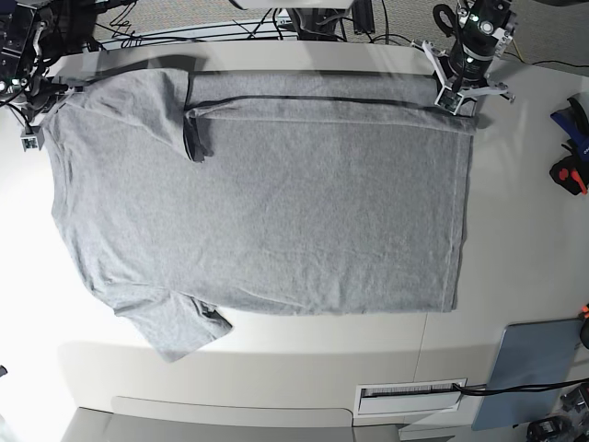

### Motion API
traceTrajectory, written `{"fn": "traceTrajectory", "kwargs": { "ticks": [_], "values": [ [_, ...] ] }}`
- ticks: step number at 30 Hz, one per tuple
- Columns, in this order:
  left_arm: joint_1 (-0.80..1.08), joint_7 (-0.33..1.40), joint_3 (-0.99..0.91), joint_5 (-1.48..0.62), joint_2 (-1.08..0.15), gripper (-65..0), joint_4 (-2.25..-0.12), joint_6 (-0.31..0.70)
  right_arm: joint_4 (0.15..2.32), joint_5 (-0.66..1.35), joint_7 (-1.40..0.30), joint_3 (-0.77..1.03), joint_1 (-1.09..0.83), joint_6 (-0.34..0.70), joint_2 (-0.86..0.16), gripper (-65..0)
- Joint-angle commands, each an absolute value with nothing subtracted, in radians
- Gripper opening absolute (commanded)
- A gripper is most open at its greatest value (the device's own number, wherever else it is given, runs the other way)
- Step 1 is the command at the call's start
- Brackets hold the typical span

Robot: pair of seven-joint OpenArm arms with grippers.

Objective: Fold the T-shirt properly
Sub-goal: 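Pull the folded edge with both grippers away from the hem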

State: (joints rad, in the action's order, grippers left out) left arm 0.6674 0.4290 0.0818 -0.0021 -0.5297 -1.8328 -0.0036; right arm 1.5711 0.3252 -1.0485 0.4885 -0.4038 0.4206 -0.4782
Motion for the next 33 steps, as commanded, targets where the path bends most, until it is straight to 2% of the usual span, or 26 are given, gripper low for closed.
{"fn": "traceTrajectory", "kwargs": {
  "ticks": [1,17,27,33],
  "values": [
    [0.718,0.632,0.094,-0.019,-0.535,-58.8,-1.800,0.049,1.580,0.324,-1.062,0.498,-0.424,0.427,-0.498,-65.0],
    [0.820,0.632,0.094,-0.005,-0.576,-58.8,-1.816,0.052,1.662,0.321,-1.073,0.536,-0.527,0.425,-0.499,-65.0],
    [0.819,0.649,0.080,0.036,-0.621,-58.8,-1.980,0.049,1.792,0.322,-1.073,0.628,-0.526,0.423,-0.499,-65.0],
    [0.817,0.649,-0.022,0.052,-0.621,-58.8,-2.078,0.050,1.894,0.326,-1.064,0.648,-0.520,0.422,-0.499,-65.0]
  ]
}}
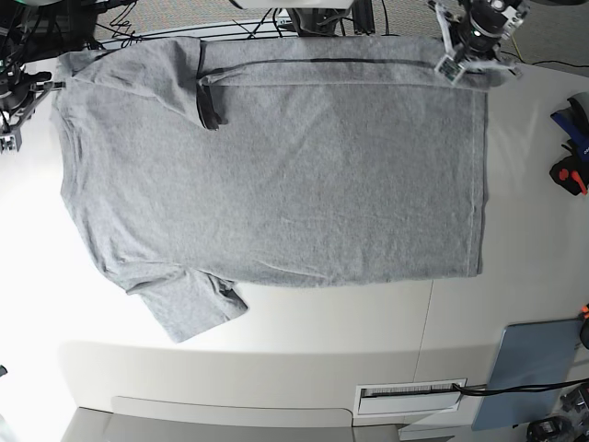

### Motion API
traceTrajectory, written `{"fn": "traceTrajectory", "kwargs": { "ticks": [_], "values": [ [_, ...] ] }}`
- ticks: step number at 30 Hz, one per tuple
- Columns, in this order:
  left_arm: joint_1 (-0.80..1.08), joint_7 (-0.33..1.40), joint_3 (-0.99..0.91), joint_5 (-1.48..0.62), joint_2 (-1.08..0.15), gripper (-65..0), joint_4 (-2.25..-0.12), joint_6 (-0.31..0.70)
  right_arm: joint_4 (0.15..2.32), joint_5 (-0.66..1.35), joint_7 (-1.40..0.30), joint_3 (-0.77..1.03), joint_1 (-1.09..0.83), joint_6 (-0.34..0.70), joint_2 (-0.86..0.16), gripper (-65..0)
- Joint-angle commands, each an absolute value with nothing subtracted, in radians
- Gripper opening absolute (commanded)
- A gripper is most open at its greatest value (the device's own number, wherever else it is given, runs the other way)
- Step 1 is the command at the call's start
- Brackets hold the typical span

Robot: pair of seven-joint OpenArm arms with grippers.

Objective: Fold the T-shirt properly
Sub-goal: 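Pull the folded edge with both grippers away from the hem, then release the edge and move both grippers toward the shirt's sides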

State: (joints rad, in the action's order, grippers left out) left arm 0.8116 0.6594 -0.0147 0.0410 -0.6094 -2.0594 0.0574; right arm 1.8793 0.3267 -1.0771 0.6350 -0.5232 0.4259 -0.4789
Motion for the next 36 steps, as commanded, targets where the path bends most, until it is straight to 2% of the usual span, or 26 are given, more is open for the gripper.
{"fn": "traceTrajectory", "kwargs": {
  "ticks": [1,3,6,9,11,15,21,25,29,36],
  "values": [
    [0.817,0.640,-0.046,0.049,-0.621,-58.8,-2.092,0.050,1.902,0.326,-1.061,0.648,-0.514,0.422,-0.499,-65.0],
    [0.809,0.627,-0.095,0.033,-0.621,-58.8,-2.112,0.050,1.906,0.326,-1.046,0.648,-0.496,0.422,-0.499,-61.6],
    [0.769,0.628,-0.162,-0.035,-0.621,-57.7,-2.116,0.060,1.906,0.342,-1.003,0.648,-0.474,0.423,-0.499,-49.3],
    [0.707,0.628,-0.214,-0.134,-0.621,-51.7,-2.114,0.115,1.905,0.405,-0.986,0.648,-0.444,0.429,-0.499,-38.8],
    [0.654,0.630,-0.234,-0.211,-0.620,-47.4,-2.106,0.147,1.905,0.436,-0.991,0.648,-0.419,0.434,-0.499,-35.8],
    [0.516,0.632,-0.236,-0.316,-0.614,-40.5,-2.040,0.159,1.903,0.474,-0.995,0.646,-0.366,0.434,-0.499,-35.8],
    [0.257,0.632,-0.236,-0.443,-0.552,-40.5,-1.811,0.224,1.903,0.477,-1.004,0.535,-0.271,0.429,-0.499,-35.8],
    [0.103,0.631,-0.229,-0.448,-0.518,-40.5,-1.642,0.235,1.903,0.406,-1.005,0.389,-0.229,0.423,-0.498,-35.8],
    [-0.051,0.630,-0.217,-0.448,-0.495,-40.5,-1.443,0.235,1.903,0.326,-1.000,0.273,-0.198,0.372,-0.496,-35.8],
    [-0.317,0.597,-0.202,-0.386,-0.453,-40.5,-1.113,0.234,1.903,0.301,-0.993,0.215,-0.161,0.368,-0.493,-35.8]
  ]
}}
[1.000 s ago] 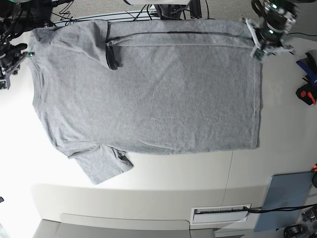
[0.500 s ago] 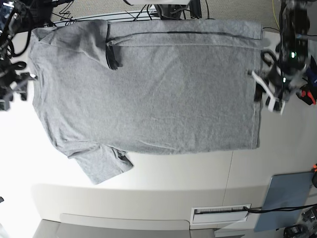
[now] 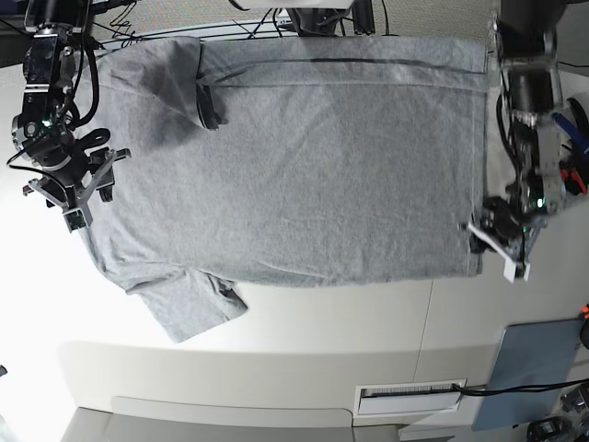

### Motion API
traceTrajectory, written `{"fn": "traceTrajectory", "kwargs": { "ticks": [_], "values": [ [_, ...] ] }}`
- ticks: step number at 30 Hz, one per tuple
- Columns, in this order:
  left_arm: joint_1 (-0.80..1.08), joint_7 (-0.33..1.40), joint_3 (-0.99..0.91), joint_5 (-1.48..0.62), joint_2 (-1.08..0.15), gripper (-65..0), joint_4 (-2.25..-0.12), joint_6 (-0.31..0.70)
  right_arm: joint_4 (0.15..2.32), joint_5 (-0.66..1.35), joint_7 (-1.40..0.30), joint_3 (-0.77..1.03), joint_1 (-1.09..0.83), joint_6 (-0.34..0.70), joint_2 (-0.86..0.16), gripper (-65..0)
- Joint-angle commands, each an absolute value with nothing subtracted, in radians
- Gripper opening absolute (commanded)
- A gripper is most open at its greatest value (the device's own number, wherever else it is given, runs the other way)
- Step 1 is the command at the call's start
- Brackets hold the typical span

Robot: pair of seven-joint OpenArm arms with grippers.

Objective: Fold the T-shirt properly
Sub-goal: 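Release the edge and move both grippers toward the shirt's sides, then move both grippers along the shirt's sides down to the hem corners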

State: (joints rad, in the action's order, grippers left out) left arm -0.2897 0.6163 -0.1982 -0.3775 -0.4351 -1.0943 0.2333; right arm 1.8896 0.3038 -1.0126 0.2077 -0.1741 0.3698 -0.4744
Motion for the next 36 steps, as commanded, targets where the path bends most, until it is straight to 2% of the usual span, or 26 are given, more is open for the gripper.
{"fn": "traceTrajectory", "kwargs": {
  "ticks": [1,7,13,16,19,24,29,33,36],
  "values": [
    [-0.355,0.587,-0.202,-0.358,-0.448,-40.5,-1.065,0.234,1.903,0.300,-0.995,0.216,-0.159,0.367,-0.493,-35.8],
    [-0.540,0.542,-0.199,-0.308,-0.431,-40.5,-0.788,0.235,1.903,0.297,-0.997,0.216,-0.158,0.366,-0.493,-35.8],
    [-0.617,0.457,-0.199,-0.223,-0.418,-40.5,-0.566,0.237,1.903,0.297,-1.011,0.216,-0.158,0.366,-0.493,-35.8],
    [-0.615,0.453,-0.199,-0.224,-0.413,-40.5,-0.543,0.253,1.903,0.297,-1.017,0.216,-0.158,0.365,-0.493,-35.8],
    [-0.612,0.473,-0.199,-0.256,-0.413,-40.5,-0.543,0.346,1.903,0.297,-1.017,0.216,-0.158,0.365,-0.493,-35.8],
    [-0.612,0.510,-0.199,-0.318,-0.413,-40.5,-0.543,0.444,1.903,0.297,-1.019,0.216,-0.158,0.331,-0.493,-35.8],
    [-0.612,0.529,-0.199,-0.319,-0.413,-40.7,-0.543,0.451,1.903,0.297,-1.018,0.216,-0.158,0.332,-0.493,-35.8],
    [-0.612,0.545,-0.199,-0.329,-0.413,-44.9,-0.543,0.477,1.903,0.293,-0.997,0.216,-0.158,0.332,-0.493,-35.8],
    [-0.612,0.542,-0.199,-0.325,-0.413,-52.5,-0.543,0.446,1.903,0.257,-0.962,0.216,-0.158,0.332,-0.493,-35.8]
  ]
}}
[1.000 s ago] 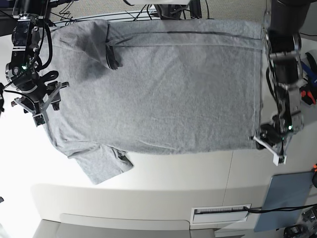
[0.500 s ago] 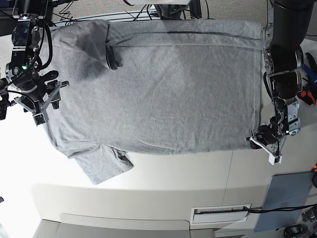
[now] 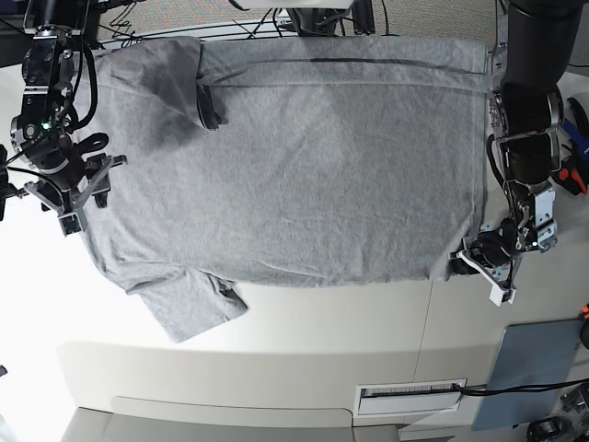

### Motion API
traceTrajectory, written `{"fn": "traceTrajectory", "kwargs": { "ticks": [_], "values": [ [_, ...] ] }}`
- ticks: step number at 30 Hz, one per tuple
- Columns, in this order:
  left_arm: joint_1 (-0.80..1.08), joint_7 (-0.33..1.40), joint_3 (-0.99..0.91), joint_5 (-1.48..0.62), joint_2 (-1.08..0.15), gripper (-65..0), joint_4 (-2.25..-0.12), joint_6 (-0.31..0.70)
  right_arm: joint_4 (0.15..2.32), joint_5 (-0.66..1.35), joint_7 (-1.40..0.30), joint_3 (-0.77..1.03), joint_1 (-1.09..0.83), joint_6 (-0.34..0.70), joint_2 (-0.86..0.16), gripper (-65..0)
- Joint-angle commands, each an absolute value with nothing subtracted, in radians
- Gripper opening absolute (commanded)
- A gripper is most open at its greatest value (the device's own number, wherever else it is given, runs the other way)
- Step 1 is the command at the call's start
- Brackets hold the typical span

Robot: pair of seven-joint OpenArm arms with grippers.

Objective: Fold the T-shirt properly
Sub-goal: 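Move both grippers along the shirt's sides down to the hem corners, then close both grippers on the two hem corners of the grey shirt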

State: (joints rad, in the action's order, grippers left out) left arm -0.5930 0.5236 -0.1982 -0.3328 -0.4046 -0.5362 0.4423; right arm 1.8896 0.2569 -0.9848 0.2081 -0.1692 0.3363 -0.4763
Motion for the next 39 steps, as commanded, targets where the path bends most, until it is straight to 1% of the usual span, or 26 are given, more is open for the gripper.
{"fn": "traceTrajectory", "kwargs": {
  "ticks": [1,3,6,11,13,15,20,23,26,29,31,35,39],
  "values": [
    [-0.612,0.538,-0.199,-0.320,-0.413,-56.6,-0.543,0.428,1.903,0.245,-0.955,0.216,-0.158,0.332,-0.493,-35.8],
    [-0.612,0.511,-0.199,-0.286,-0.413,-65.0,-0.543,0.403,1.903,0.242,-0.950,0.216,-0.158,0.332,-0.493,-35.8],
    [-0.612,0.486,-0.199,-0.269,-0.413,-65.0,-0.543,0.400,1.903,0.242,-0.938,0.216,-0.157,0.332,-0.493,-35.8],
    [-0.612,0.471,-0.199,-0.269,-0.413,-65.0,-0.543,0.400,1.895,0.213,-0.823,0.216,-0.152,0.332,-0.493,-35.8],
    [-0.612,0.471,-0.199,-0.269,-0.413,-65.0,-0.543,0.400,1.860,0.212,-0.805,0.216,-0.123,0.337,-0.493,-35.8],
    [-0.612,0.472,-0.199,-0.269,-0.413,-65.0,-0.543,0.400,1.803,0.220,-0.795,0.216,-0.074,0.370,-0.493,-35.8],
    [-0.612,0.474,-0.199,-0.269,-0.413,-65.0,-0.543,0.401,1.570,0.287,-0.793,0.215,0.114,0.394,-0.493,-35.8],
    [-0.612,0.474,-0.199,-0.277,-0.403,-65.0,-0.543,0.487,1.388,0.299,-0.812,0.212,0.252,0.423,-0.493,-35.8],
    [-0.613,0.474,-0.199,-0.298,-0.381,-65.0,-0.543,0.562,1.195,0.298,-0.846,0.182,0.390,0.423,-0.493,-35.8],
    [-0.612,0.473,-0.199,-0.300,-0.359,-65.0,-0.543,0.593,1.025,0.298,-0.835,0.116,0.502,0.423,-0.493,-35.8],
    [-0.612,0.473,-0.199,-0.300,-0.349,-65.0,-0.543,0.611,0.931,0.295,-0.796,0.052,0.564,0.423,-0.493,-35.8],
    [-0.612,0.473,-0.199,-0.300,-0.344,-65.0,-0.543,0.611,0.788,0.260,-0.694,-0.080,0.656,0.407,-0.487,-35.8],
    [-0.612,0.474,-0.199,-0.299,-0.344,-65.0,-0.543,0.611,0.680,0.191,-0.649,-0.159,0.719,0.381,-0.453,-35.8]
  ]
}}
